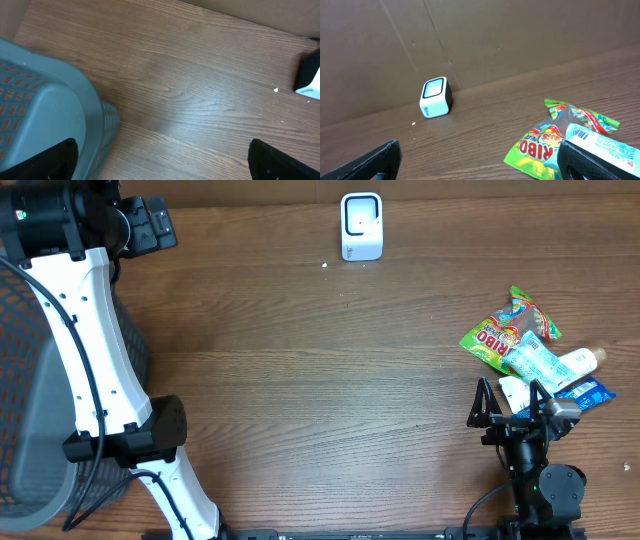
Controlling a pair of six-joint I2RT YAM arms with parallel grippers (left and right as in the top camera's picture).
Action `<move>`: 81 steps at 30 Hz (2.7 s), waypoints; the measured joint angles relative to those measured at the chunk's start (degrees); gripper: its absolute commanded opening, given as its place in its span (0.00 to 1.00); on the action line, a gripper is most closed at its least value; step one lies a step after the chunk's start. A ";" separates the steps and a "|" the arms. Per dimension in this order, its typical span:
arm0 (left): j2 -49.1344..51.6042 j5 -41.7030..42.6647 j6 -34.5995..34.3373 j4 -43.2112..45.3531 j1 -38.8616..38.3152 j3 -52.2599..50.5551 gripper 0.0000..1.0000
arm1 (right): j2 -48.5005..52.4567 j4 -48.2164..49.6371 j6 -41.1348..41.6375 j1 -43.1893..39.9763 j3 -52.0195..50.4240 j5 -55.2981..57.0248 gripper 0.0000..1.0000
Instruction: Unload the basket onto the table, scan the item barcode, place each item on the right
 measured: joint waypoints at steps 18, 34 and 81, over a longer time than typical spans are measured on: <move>-20.11 -0.04 0.00 1.51 -10.99 -5.79 1.00 | 0.00 -0.04 0.00 0.00 0.00 0.00 1.00; -55.65 -0.28 0.52 57.57 -10.99 -83.43 0.99 | 0.00 0.02 -0.02 -0.02 -0.20 0.04 1.00; -113.96 5.57 24.20 92.50 -10.99 -158.83 1.00 | 0.00 -0.04 -0.13 0.00 -0.20 0.04 1.00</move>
